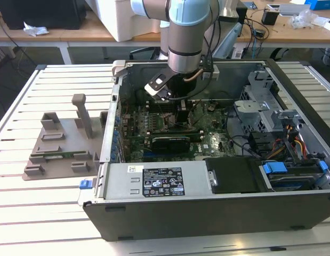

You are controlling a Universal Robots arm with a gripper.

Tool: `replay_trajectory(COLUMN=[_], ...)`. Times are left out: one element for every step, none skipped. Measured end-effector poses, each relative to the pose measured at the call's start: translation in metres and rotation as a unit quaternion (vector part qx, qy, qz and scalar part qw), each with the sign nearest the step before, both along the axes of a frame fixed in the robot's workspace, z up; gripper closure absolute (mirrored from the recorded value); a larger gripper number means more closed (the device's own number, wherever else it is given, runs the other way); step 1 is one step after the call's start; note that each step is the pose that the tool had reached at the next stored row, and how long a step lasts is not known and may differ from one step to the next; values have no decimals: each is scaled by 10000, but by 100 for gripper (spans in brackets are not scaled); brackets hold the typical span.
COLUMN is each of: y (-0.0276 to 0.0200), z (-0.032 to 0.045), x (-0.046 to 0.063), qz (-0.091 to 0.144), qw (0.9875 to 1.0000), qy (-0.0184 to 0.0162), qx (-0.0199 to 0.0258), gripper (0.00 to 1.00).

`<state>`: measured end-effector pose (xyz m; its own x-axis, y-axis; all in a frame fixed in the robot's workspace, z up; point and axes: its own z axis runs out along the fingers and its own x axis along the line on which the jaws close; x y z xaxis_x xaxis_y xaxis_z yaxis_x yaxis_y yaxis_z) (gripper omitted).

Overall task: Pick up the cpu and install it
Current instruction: 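Place the cpu into insertion slot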

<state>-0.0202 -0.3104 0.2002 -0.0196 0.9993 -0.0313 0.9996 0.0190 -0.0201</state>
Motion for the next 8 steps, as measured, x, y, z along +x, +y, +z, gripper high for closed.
replay_trajectory(y=[0,0,-1,0,0,0,0,0], z=[-2,-5,-9,-10,-10,-11,-11,-11], x=[0,0,1,1,1,1,1,1], qz=[0,0,0,0,0,0,0,0], qw=[10000,10000,10000,10000,10000,10000,10000,10000], qy=[0,0,0,0,0,0,0,0], qx=[0,1,0,-1,0,0,1,0], gripper=[45,45,45,45,45,45,45,45])
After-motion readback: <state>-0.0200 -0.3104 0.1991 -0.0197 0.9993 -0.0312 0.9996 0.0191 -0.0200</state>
